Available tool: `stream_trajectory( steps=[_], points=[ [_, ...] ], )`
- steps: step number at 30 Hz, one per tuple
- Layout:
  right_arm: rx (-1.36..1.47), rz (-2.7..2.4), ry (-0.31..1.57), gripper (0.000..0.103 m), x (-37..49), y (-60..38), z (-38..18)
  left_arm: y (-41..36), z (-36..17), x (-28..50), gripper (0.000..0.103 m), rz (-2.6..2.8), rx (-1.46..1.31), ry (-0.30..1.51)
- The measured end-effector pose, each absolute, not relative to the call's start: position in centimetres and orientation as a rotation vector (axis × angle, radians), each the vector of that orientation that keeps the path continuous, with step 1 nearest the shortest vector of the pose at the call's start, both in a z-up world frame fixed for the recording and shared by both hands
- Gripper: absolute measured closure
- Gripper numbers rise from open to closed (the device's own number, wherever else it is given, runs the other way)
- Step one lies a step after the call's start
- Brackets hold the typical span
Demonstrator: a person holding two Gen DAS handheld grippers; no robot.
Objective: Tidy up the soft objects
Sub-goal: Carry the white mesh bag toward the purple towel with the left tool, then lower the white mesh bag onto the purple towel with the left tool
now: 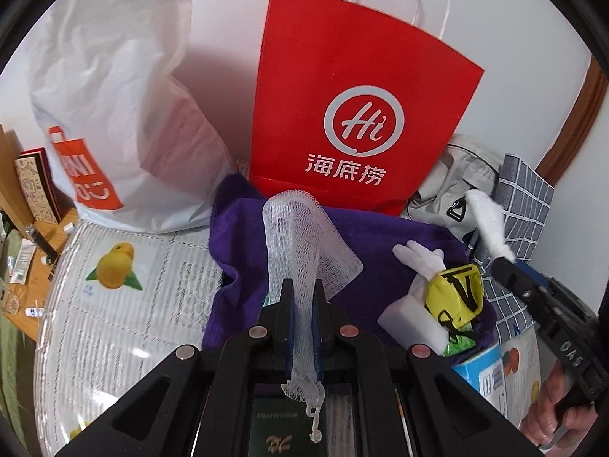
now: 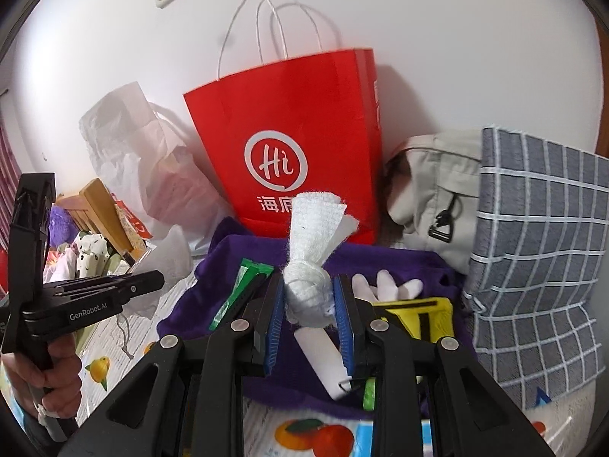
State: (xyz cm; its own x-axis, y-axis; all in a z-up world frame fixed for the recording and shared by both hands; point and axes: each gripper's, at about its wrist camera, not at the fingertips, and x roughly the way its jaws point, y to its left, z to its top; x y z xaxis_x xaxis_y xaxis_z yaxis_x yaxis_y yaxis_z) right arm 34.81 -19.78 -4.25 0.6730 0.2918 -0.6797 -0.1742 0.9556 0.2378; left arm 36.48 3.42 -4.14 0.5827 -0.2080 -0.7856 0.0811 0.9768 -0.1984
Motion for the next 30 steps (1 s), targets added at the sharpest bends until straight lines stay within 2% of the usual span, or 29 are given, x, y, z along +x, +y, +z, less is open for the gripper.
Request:
stream_trajectory(
  steps=[16,30],
  points=[
    [0.120,0.285,1.000,0.077,38.8,-17.4,-11.5,2.7,-9.5,40.8,0.095,-0.155,-0.103,1.050],
    [0.122,0.280,1.046,0.073,39.2,-17.6,-13.1,2.2,-10.8,41.5,0.095,-0.179,-0.104,1.085]
  ],
)
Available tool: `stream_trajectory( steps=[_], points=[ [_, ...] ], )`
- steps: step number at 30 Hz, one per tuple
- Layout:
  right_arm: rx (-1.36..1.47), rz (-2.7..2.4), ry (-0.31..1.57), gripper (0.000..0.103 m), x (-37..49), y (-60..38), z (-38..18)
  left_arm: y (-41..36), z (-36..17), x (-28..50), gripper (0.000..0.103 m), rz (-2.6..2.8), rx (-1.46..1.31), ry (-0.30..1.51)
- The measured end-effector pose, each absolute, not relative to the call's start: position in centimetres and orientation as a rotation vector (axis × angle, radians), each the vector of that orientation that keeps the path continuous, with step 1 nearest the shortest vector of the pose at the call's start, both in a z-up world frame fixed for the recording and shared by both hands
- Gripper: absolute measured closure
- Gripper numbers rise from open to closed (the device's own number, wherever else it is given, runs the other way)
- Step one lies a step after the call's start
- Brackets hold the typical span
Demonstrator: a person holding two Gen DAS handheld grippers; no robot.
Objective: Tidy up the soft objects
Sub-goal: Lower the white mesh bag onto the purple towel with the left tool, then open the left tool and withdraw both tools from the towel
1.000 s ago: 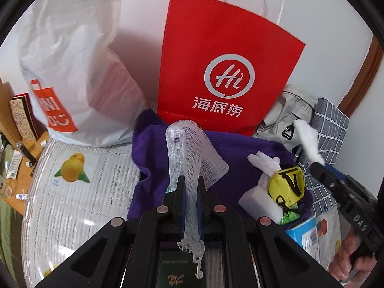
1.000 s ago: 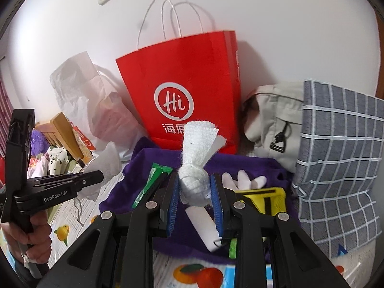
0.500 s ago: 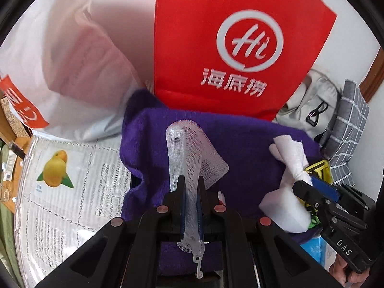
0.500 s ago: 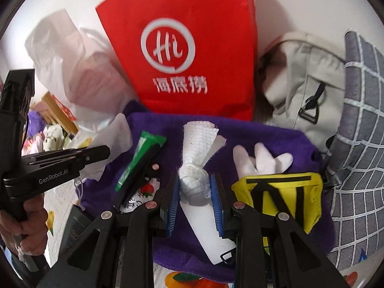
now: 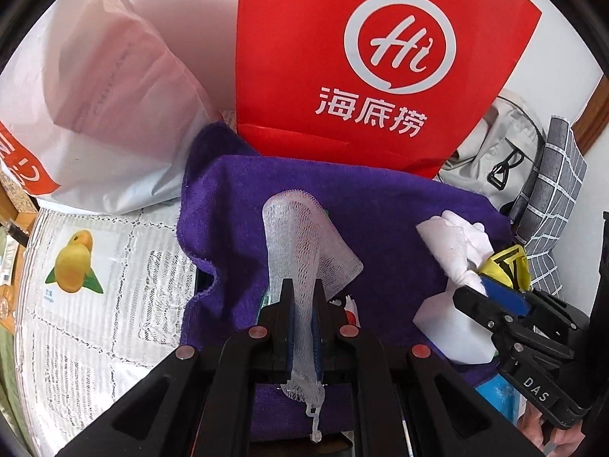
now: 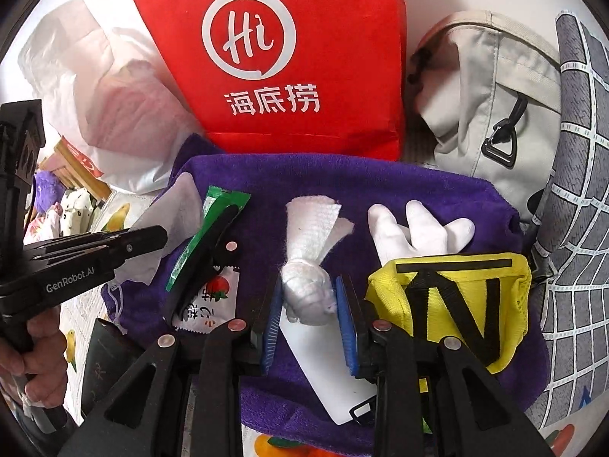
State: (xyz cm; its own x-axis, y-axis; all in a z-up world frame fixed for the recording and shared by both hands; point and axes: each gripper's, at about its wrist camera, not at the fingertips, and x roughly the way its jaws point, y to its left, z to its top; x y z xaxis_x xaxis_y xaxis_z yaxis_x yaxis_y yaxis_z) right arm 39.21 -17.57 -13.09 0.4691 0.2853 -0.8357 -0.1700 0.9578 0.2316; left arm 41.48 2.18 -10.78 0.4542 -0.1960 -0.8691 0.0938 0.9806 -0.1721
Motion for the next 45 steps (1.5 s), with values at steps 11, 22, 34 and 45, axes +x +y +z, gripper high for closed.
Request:
stream_trajectory(
  steps=[11,22,34,45],
  points=[
    [0.142,0.280,1.022,0.065,39.0,-18.4,-11.8,1.1,-11.1,41.6,0.095,-0.217,-0.120,1.090],
    [0.150,0.251,0.980,0.059,38.7,-19.7,-10.6,-0.9,-11.7,41.8,0.091,-0.253,-0.077,1.110],
    [0.165,0.234,0.969,0.058,38.4,-20.7,-10.0,-1.2,-11.4,41.6,0.060,-0.242,-0.066,1.085],
    [0.160,0.229,0.965,0.057,38.2,-20.7,-9.6,-0.4,-10.4,41.5,0.048,-0.232,-0.071,1.075]
  ],
)
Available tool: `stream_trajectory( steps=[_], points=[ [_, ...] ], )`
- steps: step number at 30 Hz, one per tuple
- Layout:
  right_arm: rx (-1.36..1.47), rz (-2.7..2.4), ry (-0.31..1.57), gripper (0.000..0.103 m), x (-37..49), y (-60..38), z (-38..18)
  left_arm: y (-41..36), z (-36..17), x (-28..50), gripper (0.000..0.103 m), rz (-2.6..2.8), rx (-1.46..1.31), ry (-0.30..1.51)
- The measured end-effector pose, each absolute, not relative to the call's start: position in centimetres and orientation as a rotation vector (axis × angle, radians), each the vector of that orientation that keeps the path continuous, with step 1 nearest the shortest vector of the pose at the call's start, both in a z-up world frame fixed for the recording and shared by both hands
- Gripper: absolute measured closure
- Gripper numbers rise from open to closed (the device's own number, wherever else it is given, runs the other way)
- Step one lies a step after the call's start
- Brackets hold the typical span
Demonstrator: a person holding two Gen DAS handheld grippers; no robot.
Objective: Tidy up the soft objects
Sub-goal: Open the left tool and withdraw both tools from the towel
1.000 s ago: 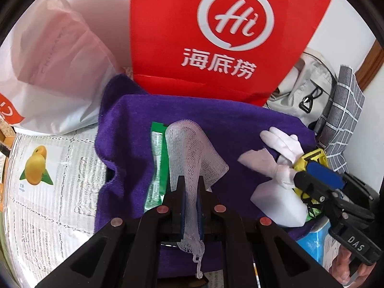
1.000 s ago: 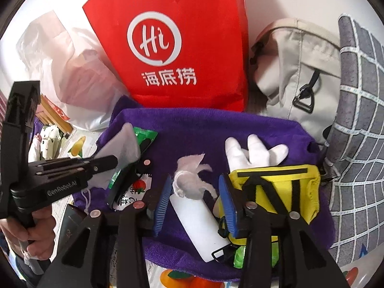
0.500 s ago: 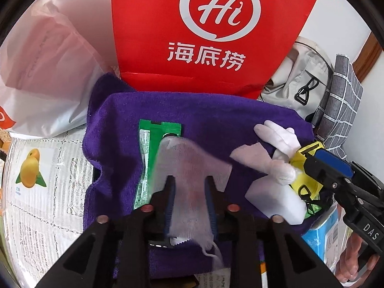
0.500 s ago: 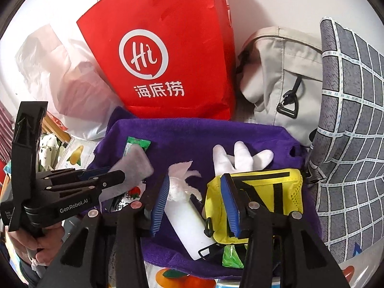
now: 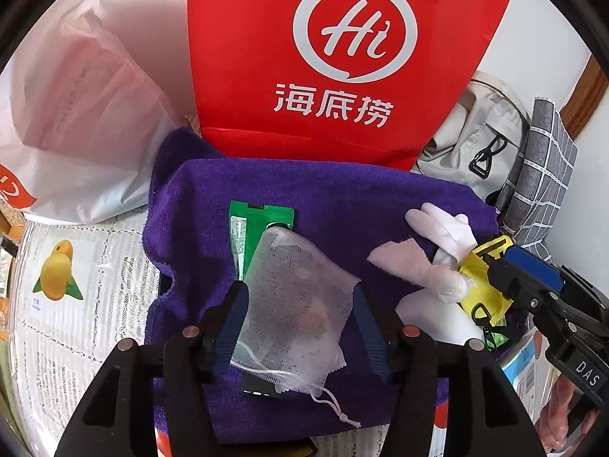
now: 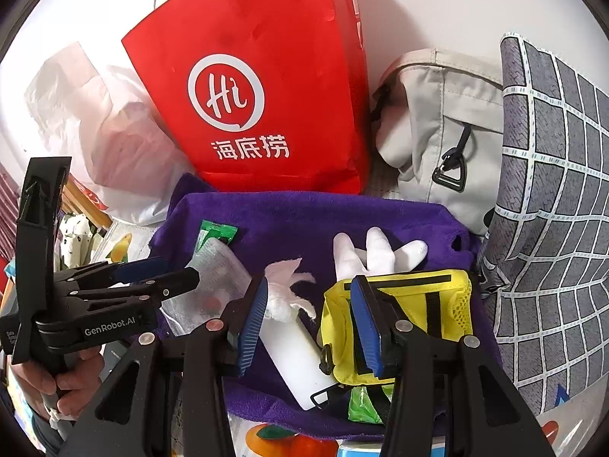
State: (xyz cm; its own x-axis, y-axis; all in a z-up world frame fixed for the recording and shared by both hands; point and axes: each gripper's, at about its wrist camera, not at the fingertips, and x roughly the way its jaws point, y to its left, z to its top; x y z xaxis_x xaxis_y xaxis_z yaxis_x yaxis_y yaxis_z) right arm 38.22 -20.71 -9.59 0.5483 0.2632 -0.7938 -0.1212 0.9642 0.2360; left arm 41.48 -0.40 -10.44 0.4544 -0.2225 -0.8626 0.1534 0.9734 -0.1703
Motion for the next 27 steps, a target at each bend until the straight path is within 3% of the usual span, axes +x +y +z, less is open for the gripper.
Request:
stream_trajectory(
  steps=[3,6,7,11,15,21,27],
  points=[
    [0.147,0.230,0.959,0.054,38.2,-20.6,-9.4,-0.5,-10.2,41.3,0.048,-0.228,-0.049,1.069],
    [0.121,0.195,0.940,0.037,38.0,-20.4,-9.0,-0.6,-10.0,41.2,0.048,-0.207,-0.020,1.058],
    [0.117,0.191,0.935,0.036,38.0,-20.4,-9.0,-0.6,-10.0,41.2,0.048,-0.202,-0.016,1.057],
    [0.105,0.188,0.940,0.026,38.0,-20.3,-8.8,-0.5,-9.7,41.1,0.039,-0.198,-0.021,1.057],
    [0.108,0.178,0.958,0.023,38.1,-20.1,-8.9,-1.1,-9.2,40.7,0.038,-0.192,0.012,1.049],
    [0.143,0.150,0.979,0.022,37.9,-20.5,-8.1,-1.3,-7.7,39.9,0.028,-0.175,0.014,1.023],
    [0.072,0.041,0.952,0.004,35.6,-20.6,-6.8,-1.3,-6.0,38.6,0.018,-0.148,0.026,0.991]
  ],
)
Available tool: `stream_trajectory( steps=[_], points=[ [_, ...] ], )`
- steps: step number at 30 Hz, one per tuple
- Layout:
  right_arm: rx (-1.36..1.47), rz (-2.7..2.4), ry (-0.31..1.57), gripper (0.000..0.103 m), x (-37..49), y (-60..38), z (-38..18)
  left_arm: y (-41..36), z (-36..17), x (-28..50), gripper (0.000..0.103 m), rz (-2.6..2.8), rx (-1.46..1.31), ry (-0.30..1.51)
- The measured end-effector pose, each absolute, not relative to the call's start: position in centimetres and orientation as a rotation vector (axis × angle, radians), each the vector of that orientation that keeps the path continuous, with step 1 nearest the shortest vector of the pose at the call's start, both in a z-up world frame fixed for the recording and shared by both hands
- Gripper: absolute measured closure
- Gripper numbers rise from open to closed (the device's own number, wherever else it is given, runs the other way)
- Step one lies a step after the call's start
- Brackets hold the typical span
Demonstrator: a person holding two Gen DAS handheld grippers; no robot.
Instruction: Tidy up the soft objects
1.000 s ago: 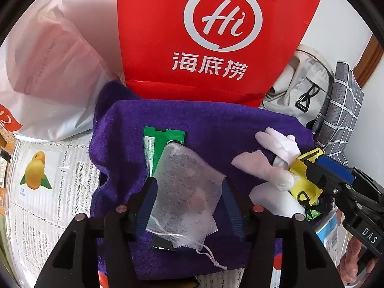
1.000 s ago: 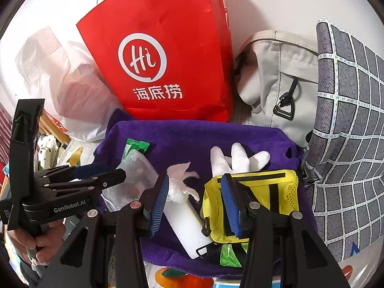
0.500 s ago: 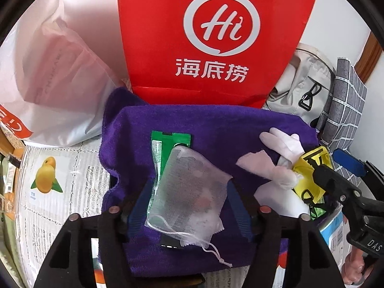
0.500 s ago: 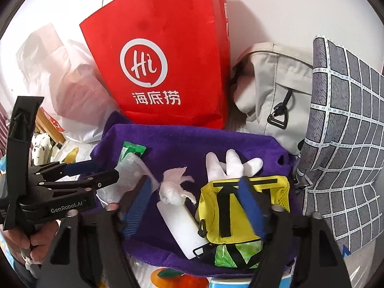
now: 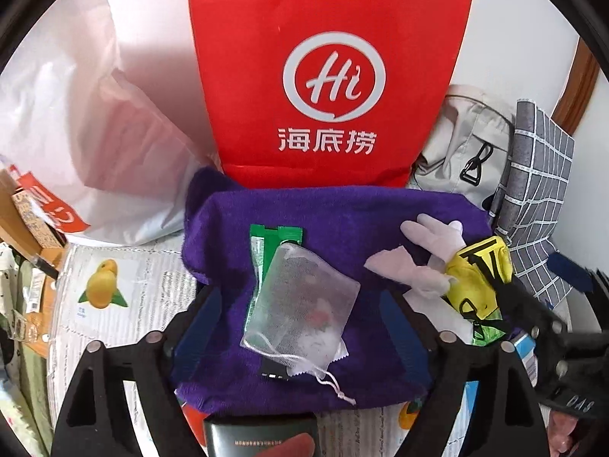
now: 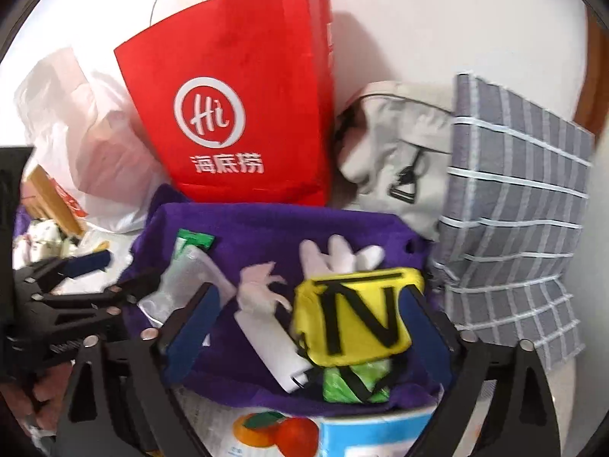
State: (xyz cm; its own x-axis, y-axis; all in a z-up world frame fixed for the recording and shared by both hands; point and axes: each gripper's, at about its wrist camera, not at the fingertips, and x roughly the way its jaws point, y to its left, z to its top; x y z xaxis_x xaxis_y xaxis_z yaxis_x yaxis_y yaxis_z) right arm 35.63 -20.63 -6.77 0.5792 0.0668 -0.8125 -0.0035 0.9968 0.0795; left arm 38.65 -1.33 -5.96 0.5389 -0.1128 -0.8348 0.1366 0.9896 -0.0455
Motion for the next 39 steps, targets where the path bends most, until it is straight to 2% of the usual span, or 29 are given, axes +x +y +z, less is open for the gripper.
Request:
stream_trajectory(
  steps=[6,18,30,39],
  points=[
    [0.076,0.017,0.958,0.001,31.7,-21.1,-5.1,-1.2,-4.3,35.6,0.017,-0.131,0.039,0.994],
    [0.062,-0.008,0.925,0.001,19.4,-20.2,-0.6,-0.6,0.3,22.6,0.017,-0.135,0.050,0.929],
    [0.095,-0.011,0.901,0.001,8.3,-20.6,-0.1,-1.5,0.2,10.3,0.017,-0.100,0.093,0.900],
    [0.113,-0.001,0.873,0.001,2.8,-21.1,0.4,-0.9,0.2,5.2,0.017,-0.070,0.065,0.887]
  ],
)
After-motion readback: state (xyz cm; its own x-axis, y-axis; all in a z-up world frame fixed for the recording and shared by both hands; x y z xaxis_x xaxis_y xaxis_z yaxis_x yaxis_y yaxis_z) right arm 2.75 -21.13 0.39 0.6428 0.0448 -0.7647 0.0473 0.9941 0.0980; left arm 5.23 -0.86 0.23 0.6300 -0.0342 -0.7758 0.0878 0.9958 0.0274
